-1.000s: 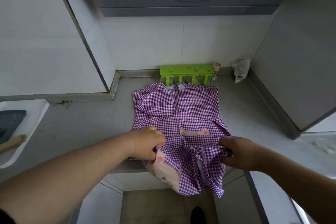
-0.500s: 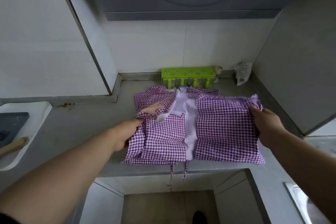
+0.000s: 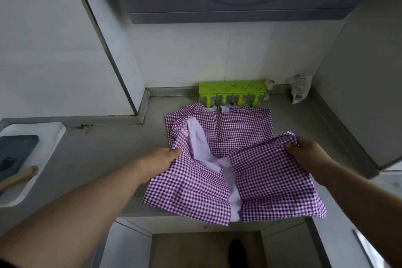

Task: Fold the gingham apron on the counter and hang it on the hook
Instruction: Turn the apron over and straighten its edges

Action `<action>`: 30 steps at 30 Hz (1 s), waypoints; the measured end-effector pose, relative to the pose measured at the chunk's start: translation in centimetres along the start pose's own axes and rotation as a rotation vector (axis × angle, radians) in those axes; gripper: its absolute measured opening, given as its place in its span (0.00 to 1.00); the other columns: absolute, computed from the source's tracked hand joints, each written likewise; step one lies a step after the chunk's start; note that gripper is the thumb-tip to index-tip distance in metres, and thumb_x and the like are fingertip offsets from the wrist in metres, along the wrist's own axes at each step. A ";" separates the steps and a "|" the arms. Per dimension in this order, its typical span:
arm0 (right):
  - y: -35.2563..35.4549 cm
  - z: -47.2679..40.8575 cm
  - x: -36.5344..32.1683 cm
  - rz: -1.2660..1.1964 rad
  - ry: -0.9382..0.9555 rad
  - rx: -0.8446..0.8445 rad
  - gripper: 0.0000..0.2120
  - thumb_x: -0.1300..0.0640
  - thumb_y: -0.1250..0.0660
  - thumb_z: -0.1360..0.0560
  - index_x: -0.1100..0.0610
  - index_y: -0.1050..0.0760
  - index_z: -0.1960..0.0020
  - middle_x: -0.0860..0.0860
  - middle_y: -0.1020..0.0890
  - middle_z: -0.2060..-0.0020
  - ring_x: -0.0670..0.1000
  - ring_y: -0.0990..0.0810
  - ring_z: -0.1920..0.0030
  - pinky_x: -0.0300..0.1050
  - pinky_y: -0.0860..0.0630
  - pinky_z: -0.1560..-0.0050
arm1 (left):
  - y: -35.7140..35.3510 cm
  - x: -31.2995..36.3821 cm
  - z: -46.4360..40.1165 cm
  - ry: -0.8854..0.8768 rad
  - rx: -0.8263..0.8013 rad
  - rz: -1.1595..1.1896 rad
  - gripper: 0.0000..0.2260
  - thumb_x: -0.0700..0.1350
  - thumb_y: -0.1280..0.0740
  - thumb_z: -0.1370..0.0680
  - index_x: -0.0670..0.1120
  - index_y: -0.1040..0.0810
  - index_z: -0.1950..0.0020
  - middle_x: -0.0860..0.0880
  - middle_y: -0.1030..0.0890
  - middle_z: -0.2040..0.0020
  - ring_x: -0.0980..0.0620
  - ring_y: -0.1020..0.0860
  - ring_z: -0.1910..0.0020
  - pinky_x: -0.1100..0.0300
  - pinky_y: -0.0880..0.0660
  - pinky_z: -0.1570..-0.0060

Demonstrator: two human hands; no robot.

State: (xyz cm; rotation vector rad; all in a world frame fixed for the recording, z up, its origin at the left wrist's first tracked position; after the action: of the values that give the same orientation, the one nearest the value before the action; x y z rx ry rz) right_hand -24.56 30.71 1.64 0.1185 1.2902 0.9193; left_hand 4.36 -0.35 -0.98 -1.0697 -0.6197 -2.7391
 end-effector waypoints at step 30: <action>-5.7 -24.6 -1.5 0.595 0.157 0.063 0.28 0.55 0.31 0.27 0.50 0.30 0.28 0.60 0.32 0.30 0.67 0.30 0.31 0.60 0.29 0.31 | 5.7 0.8 -16.4 0.046 0.581 -0.472 0.31 0.57 0.33 0.19 0.54 0.38 0.18 0.46 0.43 0.16 0.42 0.39 0.19 0.42 0.37 0.21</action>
State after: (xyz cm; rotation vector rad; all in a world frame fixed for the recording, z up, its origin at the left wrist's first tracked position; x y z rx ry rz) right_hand -42.65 16.13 -8.33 0.5080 1.4586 1.4135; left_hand -4.80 -12.44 -9.43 -0.7846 -1.7090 -2.6173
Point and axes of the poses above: each hand's wrist, its own z-axis away from the middle knuckle, its own y-axis out of the back of the hand, x = y × z, the point moved 5 cm from there along -z, towards the middle knuckle
